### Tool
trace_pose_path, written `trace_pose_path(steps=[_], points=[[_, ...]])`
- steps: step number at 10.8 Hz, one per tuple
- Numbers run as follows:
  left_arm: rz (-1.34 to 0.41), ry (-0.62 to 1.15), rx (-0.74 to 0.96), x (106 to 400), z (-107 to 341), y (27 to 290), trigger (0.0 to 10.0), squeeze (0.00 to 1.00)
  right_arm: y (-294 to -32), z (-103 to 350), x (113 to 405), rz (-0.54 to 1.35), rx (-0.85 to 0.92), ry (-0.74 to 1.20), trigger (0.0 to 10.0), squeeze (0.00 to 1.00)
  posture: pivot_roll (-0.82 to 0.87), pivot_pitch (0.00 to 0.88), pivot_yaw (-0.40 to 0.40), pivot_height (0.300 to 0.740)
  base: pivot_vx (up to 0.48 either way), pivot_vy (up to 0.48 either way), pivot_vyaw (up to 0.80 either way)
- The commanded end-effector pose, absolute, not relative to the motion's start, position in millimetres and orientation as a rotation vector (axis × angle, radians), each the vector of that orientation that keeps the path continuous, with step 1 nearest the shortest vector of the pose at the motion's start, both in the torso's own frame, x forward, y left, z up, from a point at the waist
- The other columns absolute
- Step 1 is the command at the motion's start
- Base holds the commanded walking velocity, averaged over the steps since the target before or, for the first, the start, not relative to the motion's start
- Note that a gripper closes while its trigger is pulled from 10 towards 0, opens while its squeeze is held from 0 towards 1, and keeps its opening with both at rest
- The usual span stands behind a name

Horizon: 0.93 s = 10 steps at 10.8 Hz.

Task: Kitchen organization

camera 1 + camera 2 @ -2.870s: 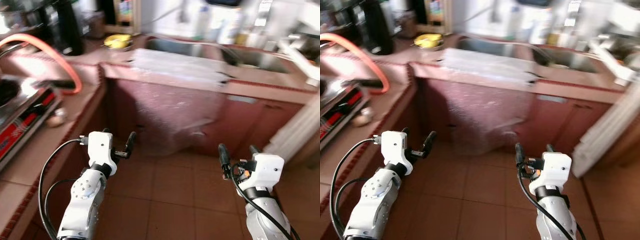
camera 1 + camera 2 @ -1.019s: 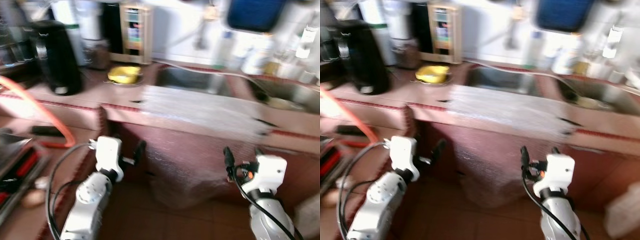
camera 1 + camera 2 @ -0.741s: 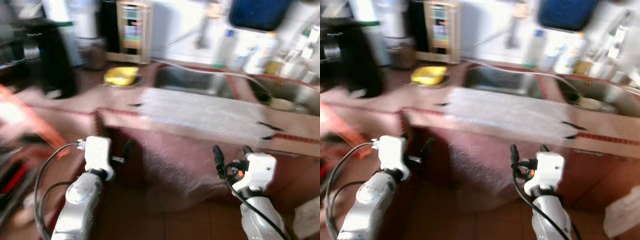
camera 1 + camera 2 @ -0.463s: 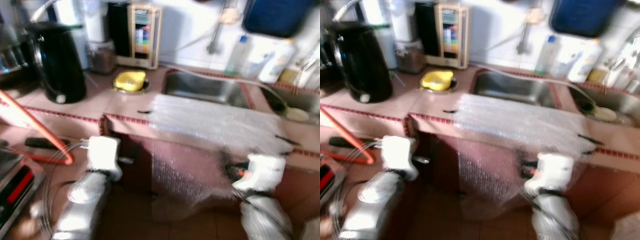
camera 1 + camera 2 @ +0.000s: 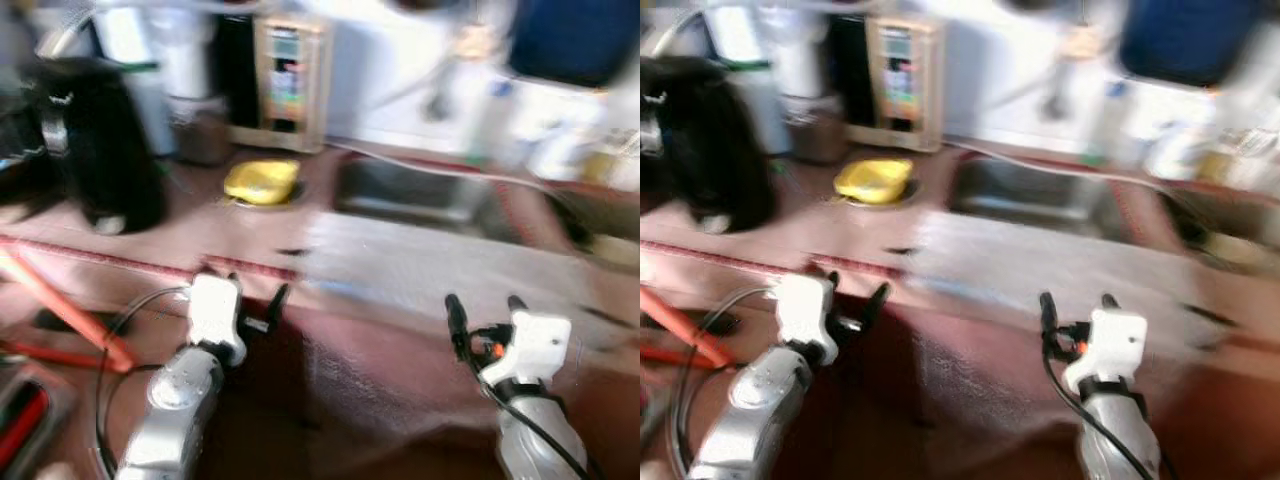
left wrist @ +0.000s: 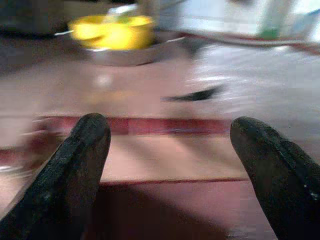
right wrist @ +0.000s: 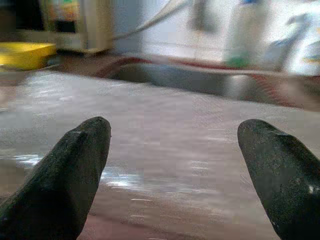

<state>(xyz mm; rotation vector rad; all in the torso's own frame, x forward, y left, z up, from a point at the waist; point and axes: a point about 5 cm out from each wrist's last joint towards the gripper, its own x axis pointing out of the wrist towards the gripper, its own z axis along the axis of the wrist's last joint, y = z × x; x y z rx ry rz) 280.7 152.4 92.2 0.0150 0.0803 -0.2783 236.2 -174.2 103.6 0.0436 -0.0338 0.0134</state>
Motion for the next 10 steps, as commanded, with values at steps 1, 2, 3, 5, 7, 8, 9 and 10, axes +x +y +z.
trace_pose_path(steps=[1,2,3,5,7,8,9,10], points=[[-0.284,0.080,0.018,281.4,92.4,147.3,10.0,0.00,-181.7,103.9,235.4,-0.008,0.027,-0.032,10.0,0.00,0.09,0.000,-0.083,0.740,0.000,0.000,0.00],[-0.290,0.078,0.024,281.0,92.8,146.2,10.0,0.00,-181.8,103.8,235.4,-0.007,0.027,-0.031,10.0,0.00,0.09,0.000,-0.083,0.740,0.000,0.000,0.00],[-0.297,0.079,0.024,280.3,92.4,144.7,10.0,0.00,-181.9,103.7,235.4,-0.007,0.027,-0.031,10.0,0.00,0.09,0.000,-0.083,0.740,0.000,-0.360,0.00],[-0.303,0.076,0.019,280.2,92.5,143.9,10.0,0.00,-182.8,103.2,235.0,-0.008,0.025,-0.029,10.0,0.00,0.08,0.000,-0.082,0.740,0.000,-0.480,0.00],[-0.308,0.076,0.019,280.5,92.5,143.1,10.0,0.00,-182.7,102.9,234.9,-0.009,0.024,-0.028,10.0,0.00,0.08,0.000,-0.079,0.740,0.000,-0.480,0.00],[-0.310,0.077,0.019,280.5,92.4,143.0,10.0,0.00,-182.7,102.9,235.0,-0.009,0.023,-0.029,10.0,0.00,0.08,0.000,-0.081,0.740,0.000,-0.480,0.00],[-0.311,0.077,0.020,280.5,92.2,142.8,10.0,0.00,-183.0,103.0,235.2,-0.009,0.022,-0.029,10.0,0.00,0.08,0.000,-0.082,0.740,0.000,-0.480,0.00],[-0.311,0.076,0.019,280.5,92.0,142.6,10.0,0.00,-183.3,103.1,235.6,-0.008,0.020,-0.030,10.0,0.00,0.08,0.000,-0.083,0.740,0.000,-0.480,0.00]])
